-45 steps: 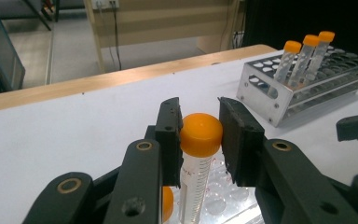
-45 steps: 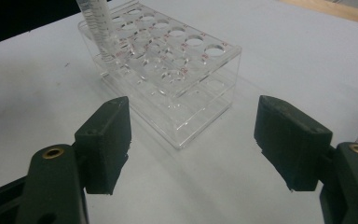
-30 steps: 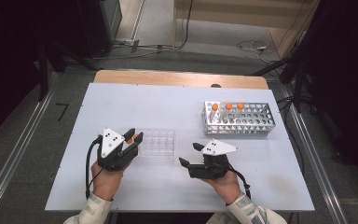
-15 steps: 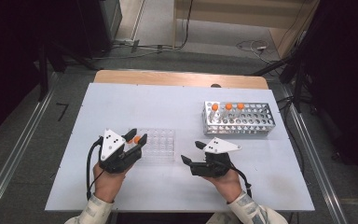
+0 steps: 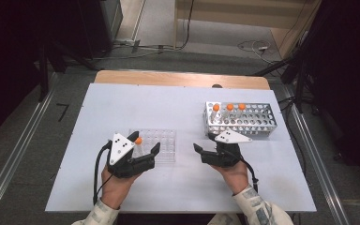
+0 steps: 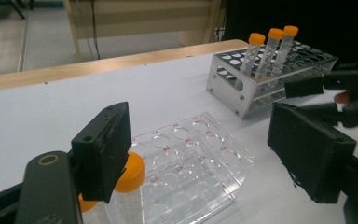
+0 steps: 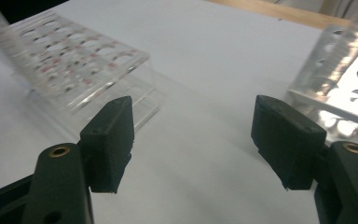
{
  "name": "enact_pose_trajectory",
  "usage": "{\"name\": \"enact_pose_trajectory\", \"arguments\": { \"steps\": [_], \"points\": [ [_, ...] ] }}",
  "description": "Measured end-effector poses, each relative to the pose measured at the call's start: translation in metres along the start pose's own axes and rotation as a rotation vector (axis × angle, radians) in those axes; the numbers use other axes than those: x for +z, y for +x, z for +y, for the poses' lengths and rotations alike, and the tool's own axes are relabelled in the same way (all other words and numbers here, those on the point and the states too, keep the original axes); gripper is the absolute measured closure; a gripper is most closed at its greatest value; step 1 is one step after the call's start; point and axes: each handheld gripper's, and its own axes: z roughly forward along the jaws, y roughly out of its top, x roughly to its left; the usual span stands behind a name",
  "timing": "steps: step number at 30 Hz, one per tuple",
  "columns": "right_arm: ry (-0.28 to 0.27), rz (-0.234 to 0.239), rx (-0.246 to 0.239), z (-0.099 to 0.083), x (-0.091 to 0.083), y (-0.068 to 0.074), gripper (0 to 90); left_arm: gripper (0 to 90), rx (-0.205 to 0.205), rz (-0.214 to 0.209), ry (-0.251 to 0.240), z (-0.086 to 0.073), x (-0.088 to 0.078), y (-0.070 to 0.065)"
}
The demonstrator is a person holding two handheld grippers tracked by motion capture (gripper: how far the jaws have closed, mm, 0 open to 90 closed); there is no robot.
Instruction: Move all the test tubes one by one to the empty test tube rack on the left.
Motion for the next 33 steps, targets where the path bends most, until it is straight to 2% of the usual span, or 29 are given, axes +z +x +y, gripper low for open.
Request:
{"name": "enact_pose_trajectory", "arguments": {
  "steps": [6,10,14,26,33],
  "points": [
    [-0.022,-0.085,0.041,0.009,0.003,-0.018,30.5,20.1,0.002,-0.004,-0.003,0.000,0.001,-0.002],
    [-0.011,-0.135,0.038,0.012,0.009,-0.029,31.4,20.1,0.009,-0.009,-0.002,0.001,0.000,-0.005],
    [-0.013,-0.173,0.064,0.015,0.012,-0.040,34.1,20.2,0.005,-0.009,-0.002,0.001,0.001,-0.005],
    [-0.037,-0.225,0.096,0.032,0.032,-0.057,46.6,21.6,0.003,-0.019,-0.013,0.002,-0.002,-0.005],
    [-0.040,-0.235,0.114,0.031,0.043,-0.062,53.8,21.6,0.001,-0.019,-0.015,0.002,-0.002,-0.005]
  ]
}}
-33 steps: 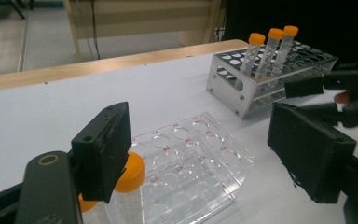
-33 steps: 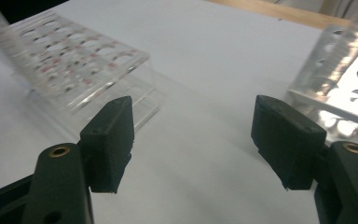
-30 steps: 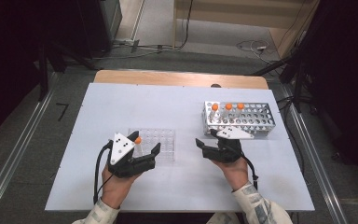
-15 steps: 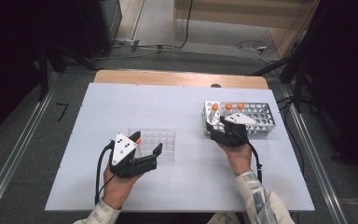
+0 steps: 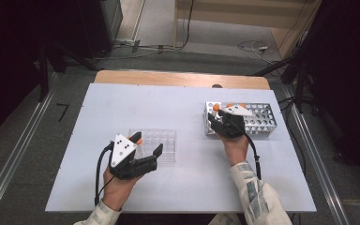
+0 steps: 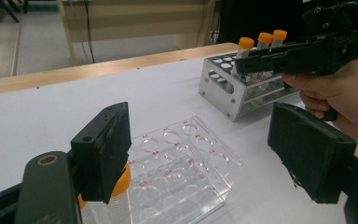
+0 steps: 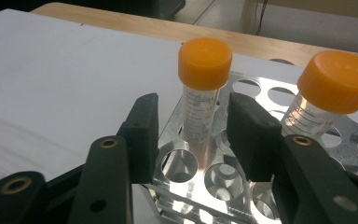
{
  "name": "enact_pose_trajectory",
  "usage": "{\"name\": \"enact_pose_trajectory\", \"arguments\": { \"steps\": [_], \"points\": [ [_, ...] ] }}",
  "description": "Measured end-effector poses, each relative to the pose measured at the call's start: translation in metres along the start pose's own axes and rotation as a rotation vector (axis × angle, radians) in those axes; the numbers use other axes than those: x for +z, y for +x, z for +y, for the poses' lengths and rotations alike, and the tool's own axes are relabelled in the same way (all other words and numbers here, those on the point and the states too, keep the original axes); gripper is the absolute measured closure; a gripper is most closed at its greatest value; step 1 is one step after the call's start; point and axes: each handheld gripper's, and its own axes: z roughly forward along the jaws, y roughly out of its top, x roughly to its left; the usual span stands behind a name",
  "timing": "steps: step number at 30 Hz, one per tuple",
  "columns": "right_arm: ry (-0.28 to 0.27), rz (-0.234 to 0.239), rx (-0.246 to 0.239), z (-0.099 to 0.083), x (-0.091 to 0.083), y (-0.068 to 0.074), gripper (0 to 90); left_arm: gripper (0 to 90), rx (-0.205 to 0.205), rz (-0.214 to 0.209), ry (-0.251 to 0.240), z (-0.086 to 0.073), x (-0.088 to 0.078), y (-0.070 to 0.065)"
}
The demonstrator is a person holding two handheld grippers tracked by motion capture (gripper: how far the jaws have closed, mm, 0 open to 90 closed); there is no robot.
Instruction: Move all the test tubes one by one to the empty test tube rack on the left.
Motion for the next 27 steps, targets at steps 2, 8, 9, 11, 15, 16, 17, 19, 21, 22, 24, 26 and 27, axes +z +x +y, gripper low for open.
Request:
{"name": "enact_pose_trajectory", "arguments": {
  "steps": [2,8,9,11,15,16,17,19,21,22,24,26,27],
  "points": [
    [-0.011,-0.001,-0.001,0.000,0.002,-0.001,57.1,21.6,0.003,-0.001,0.003,0.000,0.000,0.000],
    [0.002,0.000,0.013,-0.001,0.008,-0.005,61.0,21.6,-0.002,0.000,0.004,-0.001,0.000,0.000],
    [0.000,-0.002,0.010,-0.002,0.008,-0.005,61.8,21.6,-0.002,0.000,0.005,-0.001,0.000,0.000],
    [-0.004,-0.002,0.008,-0.001,0.009,-0.005,64.2,21.6,-0.003,0.002,0.005,-0.001,0.001,0.000],
    [-0.006,0.012,0.004,-0.002,0.010,-0.005,71.2,21.6,-0.003,0.001,0.010,-0.002,0.001,0.001],
    [-0.007,0.016,0.002,-0.002,0.010,-0.005,71.5,21.6,-0.002,0.001,0.011,-0.002,0.001,0.001],
    [-0.010,0.014,0.001,-0.001,0.009,-0.004,71.4,21.6,-0.003,0.001,0.011,-0.002,0.001,0.001],
    [-0.012,0.018,0.005,-0.001,0.008,-0.005,71.4,21.6,-0.004,0.000,0.011,-0.002,0.001,0.001],
    [-0.021,0.022,0.005,0.001,0.007,-0.006,71.5,21.6,-0.004,0.000,0.009,-0.002,0.001,0.001],
    [-0.016,0.020,0.004,0.003,0.006,-0.005,71.5,21.6,-0.003,0.001,0.011,-0.002,0.001,0.001],
    [-0.029,0.023,-0.005,0.008,0.002,-0.005,71.5,21.6,-0.003,0.001,0.012,-0.002,0.001,0.001],
    [-0.044,0.023,-0.015,0.014,-0.003,-0.004,71.5,21.6,-0.003,0.001,0.012,-0.002,0.001,0.001],
    [-0.050,0.023,-0.021,0.017,-0.005,-0.003,71.6,21.6,-0.003,0.001,0.011,-0.002,0.001,0.001]
  ]
}}
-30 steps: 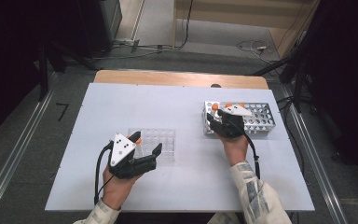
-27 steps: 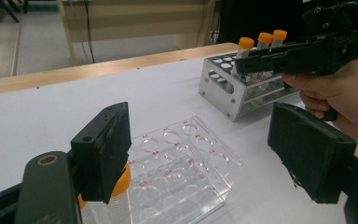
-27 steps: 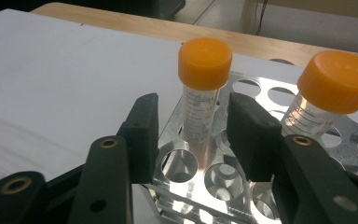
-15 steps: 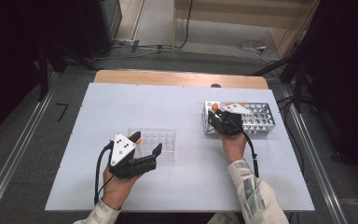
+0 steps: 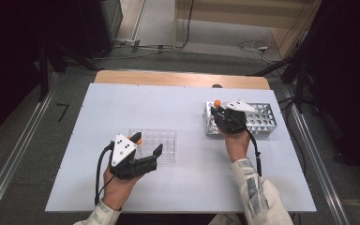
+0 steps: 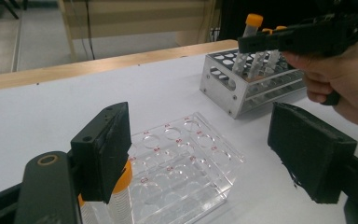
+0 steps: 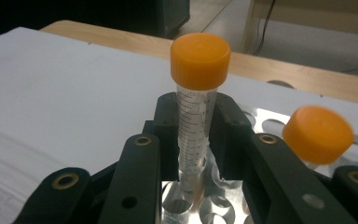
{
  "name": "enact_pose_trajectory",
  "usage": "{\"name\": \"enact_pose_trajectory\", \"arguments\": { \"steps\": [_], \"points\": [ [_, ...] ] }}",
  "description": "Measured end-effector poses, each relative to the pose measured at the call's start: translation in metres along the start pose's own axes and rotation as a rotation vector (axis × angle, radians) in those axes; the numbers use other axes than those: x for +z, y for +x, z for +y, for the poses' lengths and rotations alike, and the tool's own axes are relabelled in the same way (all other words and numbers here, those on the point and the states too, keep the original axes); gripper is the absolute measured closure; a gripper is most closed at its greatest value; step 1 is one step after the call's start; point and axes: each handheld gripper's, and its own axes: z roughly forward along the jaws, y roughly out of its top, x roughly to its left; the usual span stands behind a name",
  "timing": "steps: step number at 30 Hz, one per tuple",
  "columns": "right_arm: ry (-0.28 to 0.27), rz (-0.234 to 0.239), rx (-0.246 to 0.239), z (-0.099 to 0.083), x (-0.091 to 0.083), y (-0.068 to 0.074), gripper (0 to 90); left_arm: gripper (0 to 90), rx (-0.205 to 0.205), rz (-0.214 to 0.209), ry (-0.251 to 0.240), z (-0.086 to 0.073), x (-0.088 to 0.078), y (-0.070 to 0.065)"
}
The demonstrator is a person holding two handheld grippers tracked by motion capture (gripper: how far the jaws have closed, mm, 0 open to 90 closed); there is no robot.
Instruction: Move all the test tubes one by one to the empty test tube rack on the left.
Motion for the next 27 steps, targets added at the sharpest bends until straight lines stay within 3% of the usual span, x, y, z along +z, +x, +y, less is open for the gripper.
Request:
{"name": "enact_pose_trajectory", "arguments": {
  "steps": [12,19,27],
  "points": [
    [-0.061,0.018,-0.044,0.026,-0.032,0.002,71.6,21.6,0.003,0.001,0.005,-0.001,0.001,-0.001],
    [-0.056,0.081,-0.079,0.021,-0.049,0.011,71.6,21.6,0.004,0.000,0.004,-0.001,0.001,-0.002],
    [-0.036,0.158,-0.098,0.003,-0.062,0.023,71.6,21.6,0.007,-0.001,0.008,-0.001,0.001,-0.003]
  ]
}}
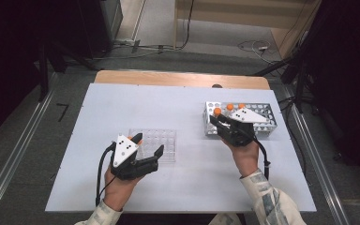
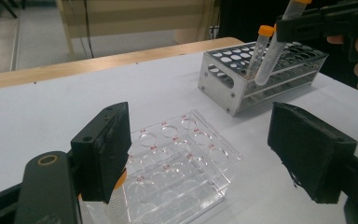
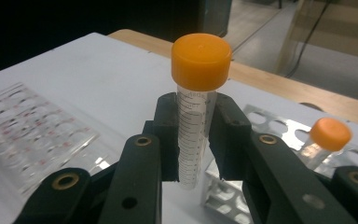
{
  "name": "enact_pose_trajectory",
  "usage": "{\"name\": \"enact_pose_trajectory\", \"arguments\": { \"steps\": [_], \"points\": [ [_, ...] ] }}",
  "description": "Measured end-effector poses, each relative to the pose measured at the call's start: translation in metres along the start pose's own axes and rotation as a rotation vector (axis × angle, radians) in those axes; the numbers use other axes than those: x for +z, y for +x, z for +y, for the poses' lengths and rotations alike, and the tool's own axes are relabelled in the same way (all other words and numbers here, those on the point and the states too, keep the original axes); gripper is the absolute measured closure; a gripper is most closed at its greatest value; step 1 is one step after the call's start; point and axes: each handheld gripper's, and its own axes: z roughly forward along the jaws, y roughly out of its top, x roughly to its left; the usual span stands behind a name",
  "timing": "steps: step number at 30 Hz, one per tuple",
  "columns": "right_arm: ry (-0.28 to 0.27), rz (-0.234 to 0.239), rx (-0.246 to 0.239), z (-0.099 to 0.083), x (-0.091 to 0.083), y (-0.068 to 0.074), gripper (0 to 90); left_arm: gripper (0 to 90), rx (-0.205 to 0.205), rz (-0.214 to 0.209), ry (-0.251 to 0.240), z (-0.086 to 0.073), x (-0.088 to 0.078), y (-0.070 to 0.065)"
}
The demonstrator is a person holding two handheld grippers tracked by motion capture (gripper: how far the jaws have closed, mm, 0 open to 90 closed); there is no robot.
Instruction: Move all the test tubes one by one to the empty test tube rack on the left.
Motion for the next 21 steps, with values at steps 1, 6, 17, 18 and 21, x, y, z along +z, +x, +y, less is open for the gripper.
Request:
{"name": "enact_pose_trajectory", "arguments": {
  "steps": [1,6,17,18,21],
  "points": [
    [0.002,0.013,-0.001,-0.002,-0.001,0.002,71.5,21.6,0.000,-0.002,0.001,0.000,0.000,0.000],
    [0.019,0.061,-0.012,-0.013,-0.004,0.014,71.5,21.6,0.003,-0.005,0.000,0.000,0.000,-0.001],
    [0.058,0.122,-0.032,-0.034,-0.004,0.033,71.5,21.7,0.004,-0.010,0.003,-0.001,0.001,-0.003],
    [0.062,0.129,-0.033,-0.035,-0.004,0.034,71.6,21.7,0.005,-0.011,0.001,-0.001,0.000,-0.004],
    [0.076,0.141,-0.039,-0.039,-0.001,0.039,71.6,21.8,0.007,-0.013,0.001,-0.001,0.000,-0.004]
  ]
}}
